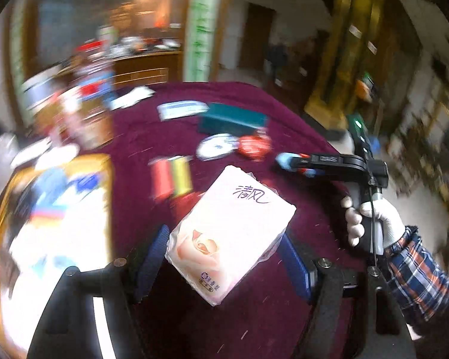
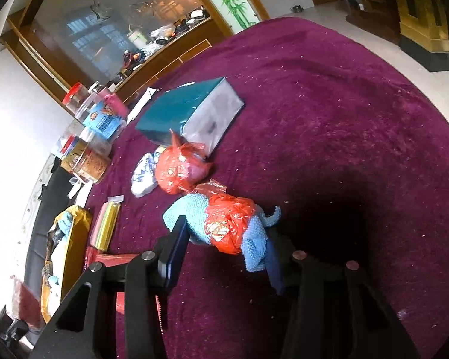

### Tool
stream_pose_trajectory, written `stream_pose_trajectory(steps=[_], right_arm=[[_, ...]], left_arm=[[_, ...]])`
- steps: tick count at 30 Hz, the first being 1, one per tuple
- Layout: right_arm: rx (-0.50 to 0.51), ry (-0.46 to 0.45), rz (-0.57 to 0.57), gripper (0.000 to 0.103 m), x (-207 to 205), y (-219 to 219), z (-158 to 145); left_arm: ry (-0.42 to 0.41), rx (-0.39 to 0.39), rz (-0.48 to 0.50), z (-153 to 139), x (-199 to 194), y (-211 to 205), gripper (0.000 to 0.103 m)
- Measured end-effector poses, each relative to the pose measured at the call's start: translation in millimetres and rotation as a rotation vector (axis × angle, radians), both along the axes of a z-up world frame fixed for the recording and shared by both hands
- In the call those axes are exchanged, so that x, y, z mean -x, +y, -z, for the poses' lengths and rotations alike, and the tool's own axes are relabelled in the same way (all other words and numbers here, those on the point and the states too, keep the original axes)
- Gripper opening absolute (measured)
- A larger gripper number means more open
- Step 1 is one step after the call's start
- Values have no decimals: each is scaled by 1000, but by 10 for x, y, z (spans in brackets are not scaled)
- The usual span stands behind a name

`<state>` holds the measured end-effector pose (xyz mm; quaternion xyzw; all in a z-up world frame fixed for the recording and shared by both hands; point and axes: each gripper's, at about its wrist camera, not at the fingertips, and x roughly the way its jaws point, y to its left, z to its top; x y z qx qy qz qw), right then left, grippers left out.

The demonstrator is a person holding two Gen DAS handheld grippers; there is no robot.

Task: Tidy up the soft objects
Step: 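Lower the pink pack into the tray with left tool while right tool drops the blue toy there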

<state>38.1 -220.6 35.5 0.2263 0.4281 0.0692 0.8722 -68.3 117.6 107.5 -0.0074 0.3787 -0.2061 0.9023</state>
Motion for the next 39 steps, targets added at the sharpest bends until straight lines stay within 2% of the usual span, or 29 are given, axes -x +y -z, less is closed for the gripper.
stream_pose_trajectory(steps=[4,6,11,15,20,23,26,29,31,33,39], right_arm=[[38,-12,19,45,16,8,-17],[57,-16,31,45,32,8,-19],[125,-32,57,45,97,109,-135],[102,-54,-17,45,323,382,-332],[152,-109,-173,46,613,1019,-641],[163,-130,-265,46,723,1413,-743],[154,-134,-351,46,804,1813,-774],[152,-131,-422,46,860,2206,-755],[155,-121,-472,46,897,2459,-726],[164,-109,-526,46,950,2706,-686],[285,-68,-730,46,1115,3537,-493]], left_arm=[[21,41,-211,103,289,805,77],[13,-1,-342,158,483,1170,77],[34,7,-497,266,699,1750,77],[56,38,-518,390,692,1950,77],[73,44,-519,505,601,2032,77],[81,9,-534,551,496,2047,77],[105,-67,-576,627,360,2094,79],[166,-122,-617,749,236,2166,82],[168,-119,-614,762,251,2174,82],[136,-102,-610,704,346,2152,83],[11,42,-644,427,759,2219,93]])
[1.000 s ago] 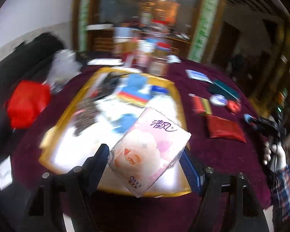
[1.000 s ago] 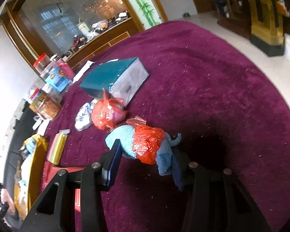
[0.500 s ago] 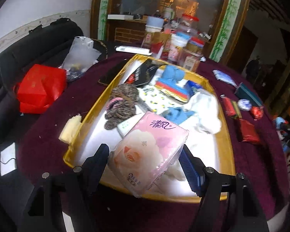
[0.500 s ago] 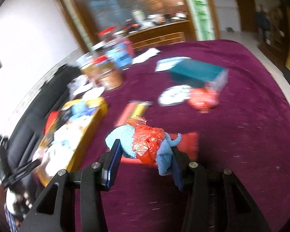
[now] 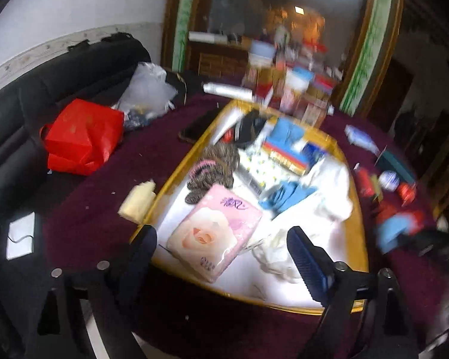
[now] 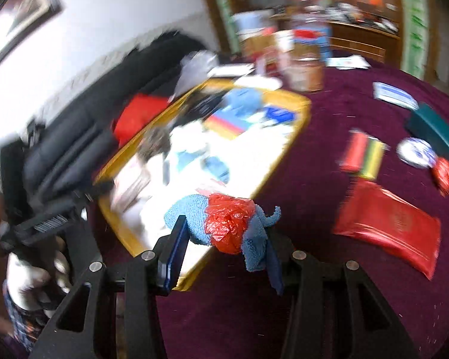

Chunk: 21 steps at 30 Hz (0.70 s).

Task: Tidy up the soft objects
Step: 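Lower the pink pack into the tray with left tool while right tool drops the blue toy there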

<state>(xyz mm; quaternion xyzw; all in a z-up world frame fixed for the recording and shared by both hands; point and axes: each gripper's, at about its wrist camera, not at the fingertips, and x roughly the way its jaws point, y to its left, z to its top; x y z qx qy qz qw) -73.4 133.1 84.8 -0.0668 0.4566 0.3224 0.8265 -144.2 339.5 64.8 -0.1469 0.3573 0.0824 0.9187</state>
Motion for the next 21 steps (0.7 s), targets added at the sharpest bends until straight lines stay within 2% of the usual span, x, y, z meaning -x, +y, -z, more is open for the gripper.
stream_pose_trajectory(steps=[4,9,12,17,20,21], right_arm=[[197,-33,-99,46,132,491,192],[316,-5,-148,46,114,799,429],[328,25,-133,46,36,875,545],[319,14,-102,48,-80,888,608],[275,24,-110,54,-76,827,563],[263,19,-106,64,-48,785,523]], left_arm=[[-58,48,-33,-71,236,95,94],[-69,64,-48,-62,334,190,94],[-67,76,-49,-27,356,228,94],[-40,101,-53,68,358,270,94],[-30,95,-48,96,372,234,94],[-29,86,-47,94,375,211,94]])
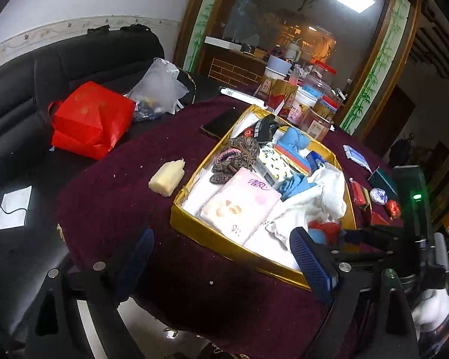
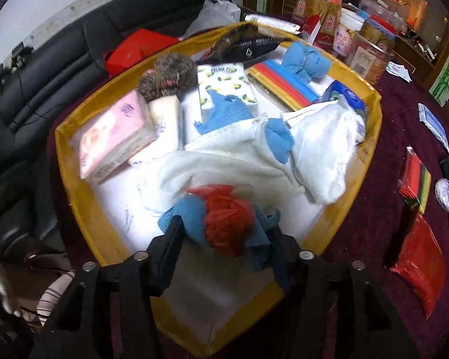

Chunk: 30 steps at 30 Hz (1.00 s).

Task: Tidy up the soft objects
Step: 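Lower the pink pack into the tray with left tool while right tool drops the blue toy there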

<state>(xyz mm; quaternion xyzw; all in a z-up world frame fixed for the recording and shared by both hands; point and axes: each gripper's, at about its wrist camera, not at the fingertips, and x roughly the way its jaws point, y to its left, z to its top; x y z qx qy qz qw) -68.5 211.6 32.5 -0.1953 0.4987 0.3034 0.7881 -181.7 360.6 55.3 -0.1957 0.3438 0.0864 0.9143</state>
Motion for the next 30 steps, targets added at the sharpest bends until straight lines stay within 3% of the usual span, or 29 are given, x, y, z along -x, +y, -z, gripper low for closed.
stream_pose_trajectory(steps=[3,7,14,30], right_arm=[[-42,-53,-6,75,152,-121,-175],[-78,-129,15,78,314,-360,-363],[-155,-168,104,78,385,-878,-545],[-237,-140,331,78,157,-2012,-497]], left_arm=[[6,-40,-4,-13,0,-82,95],[10,-96,-2,-51,-6,-216,96],[-9,-273,10,-214,8,-604,97],[25,-383,119,-279,-125,-1268,98]])
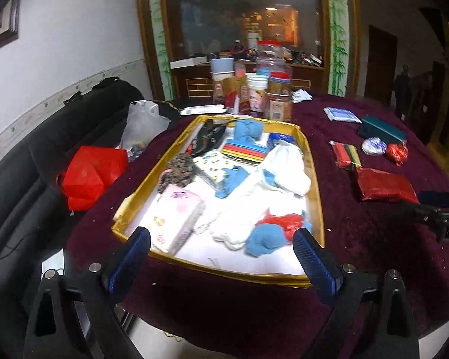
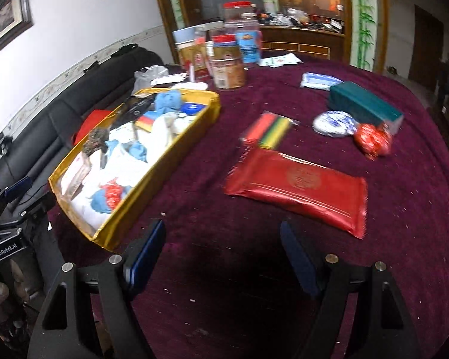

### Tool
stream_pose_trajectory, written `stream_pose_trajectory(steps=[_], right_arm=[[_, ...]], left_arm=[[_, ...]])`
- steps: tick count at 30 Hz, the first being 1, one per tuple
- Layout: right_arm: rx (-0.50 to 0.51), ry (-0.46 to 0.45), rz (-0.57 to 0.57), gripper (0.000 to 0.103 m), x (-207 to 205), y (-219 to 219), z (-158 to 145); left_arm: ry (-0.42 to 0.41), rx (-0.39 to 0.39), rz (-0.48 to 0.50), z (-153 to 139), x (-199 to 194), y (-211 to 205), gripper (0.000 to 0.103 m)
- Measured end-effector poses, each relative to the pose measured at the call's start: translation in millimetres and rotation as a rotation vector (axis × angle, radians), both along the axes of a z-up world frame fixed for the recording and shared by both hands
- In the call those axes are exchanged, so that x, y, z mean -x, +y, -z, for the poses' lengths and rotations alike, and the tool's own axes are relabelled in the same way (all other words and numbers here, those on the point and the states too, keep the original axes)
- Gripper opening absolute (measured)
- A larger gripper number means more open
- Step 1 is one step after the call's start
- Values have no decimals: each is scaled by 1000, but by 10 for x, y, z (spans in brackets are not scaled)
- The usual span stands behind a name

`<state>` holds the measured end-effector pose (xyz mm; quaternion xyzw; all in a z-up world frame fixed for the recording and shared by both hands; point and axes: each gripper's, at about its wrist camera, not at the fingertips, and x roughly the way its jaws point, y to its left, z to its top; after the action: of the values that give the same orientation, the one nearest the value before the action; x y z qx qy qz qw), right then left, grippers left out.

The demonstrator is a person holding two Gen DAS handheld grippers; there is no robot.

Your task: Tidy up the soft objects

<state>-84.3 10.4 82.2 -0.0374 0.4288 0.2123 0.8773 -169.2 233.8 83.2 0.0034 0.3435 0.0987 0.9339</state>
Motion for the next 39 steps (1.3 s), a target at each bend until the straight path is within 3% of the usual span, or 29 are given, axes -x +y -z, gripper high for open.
stream_pose_trajectory(steps=[28,33,39], right_arm=[[-148,45,247,78,-178,-1295,78],[-163,46,279,79,-231,-1430,73],[-166,65,306,79,-453,-1520,115]], left_arm=[[131,-140,251,202,-212,-1159,98],[152,-140,278,262,-239,-1264,98],[203,-84,363,384,-289,-1469,98]])
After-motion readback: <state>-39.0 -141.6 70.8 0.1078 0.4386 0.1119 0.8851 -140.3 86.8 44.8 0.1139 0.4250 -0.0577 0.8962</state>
